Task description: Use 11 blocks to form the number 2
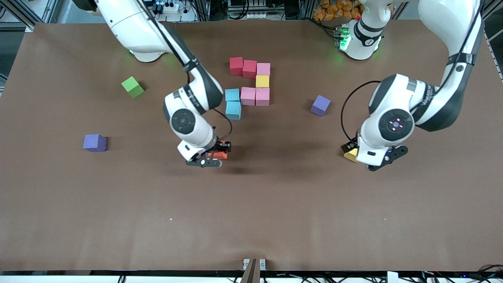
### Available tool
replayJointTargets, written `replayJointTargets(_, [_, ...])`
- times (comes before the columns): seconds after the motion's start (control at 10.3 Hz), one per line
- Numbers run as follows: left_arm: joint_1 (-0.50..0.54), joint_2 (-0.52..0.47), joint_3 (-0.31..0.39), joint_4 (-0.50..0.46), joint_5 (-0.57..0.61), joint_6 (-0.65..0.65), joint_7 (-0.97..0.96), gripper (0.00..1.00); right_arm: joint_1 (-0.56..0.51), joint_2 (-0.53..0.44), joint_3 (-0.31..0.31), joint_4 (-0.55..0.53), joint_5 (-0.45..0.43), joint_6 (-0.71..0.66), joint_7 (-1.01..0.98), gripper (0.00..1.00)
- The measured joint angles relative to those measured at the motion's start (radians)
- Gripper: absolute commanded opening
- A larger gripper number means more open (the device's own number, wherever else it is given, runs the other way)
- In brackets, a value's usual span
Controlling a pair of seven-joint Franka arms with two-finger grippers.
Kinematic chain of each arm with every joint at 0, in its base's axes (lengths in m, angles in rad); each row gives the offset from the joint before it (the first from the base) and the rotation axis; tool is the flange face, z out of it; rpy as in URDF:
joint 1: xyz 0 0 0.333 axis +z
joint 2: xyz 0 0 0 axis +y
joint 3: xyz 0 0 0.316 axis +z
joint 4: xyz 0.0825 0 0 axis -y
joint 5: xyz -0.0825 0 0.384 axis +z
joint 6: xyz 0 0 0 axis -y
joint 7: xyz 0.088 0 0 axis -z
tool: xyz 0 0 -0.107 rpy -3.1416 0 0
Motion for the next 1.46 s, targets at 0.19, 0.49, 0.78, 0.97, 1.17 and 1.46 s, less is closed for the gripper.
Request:
replayJointTargets(0.19, [0.001,0.041,0.0,-0.007,0.0,0.063,-0.221,1.0,0.07,-0.009,-0.001,-0.019,-0.014,0.0,0.105,0.0])
replayJointTargets(0.49, [-0.019,0.073,-0.007,-0.087,0.095,0.172,-0.567,1.0,0.125,-0.053,-0.003,-0.121,-0.085,0.045,0.171,0.0])
replayJointTargets(0.78, [-0.006,0.075,-0.004,-0.128,0.142,0.202,-0.674,1.0,0.125,-0.078,-0.011,-0.223,-0.087,0.131,0.223,0.0])
replayJointTargets(0.97, [0.014,0.071,-0.004,-0.155,0.144,0.259,-0.674,1.0,0.129,-0.078,-0.005,-0.235,-0.087,0.134,0.273,0.0])
replayJointTargets(1.17, [0.043,0.046,-0.004,-0.217,0.15,0.347,-0.674,1.0,0.147,-0.078,-0.004,-0.24,-0.087,0.134,0.306,0.0])
replayJointTargets(1.46, [0.058,0.015,-0.004,-0.259,0.153,0.393,-0.674,1.0,0.175,-0.077,-0.003,-0.263,-0.087,0.175,0.317,0.0])
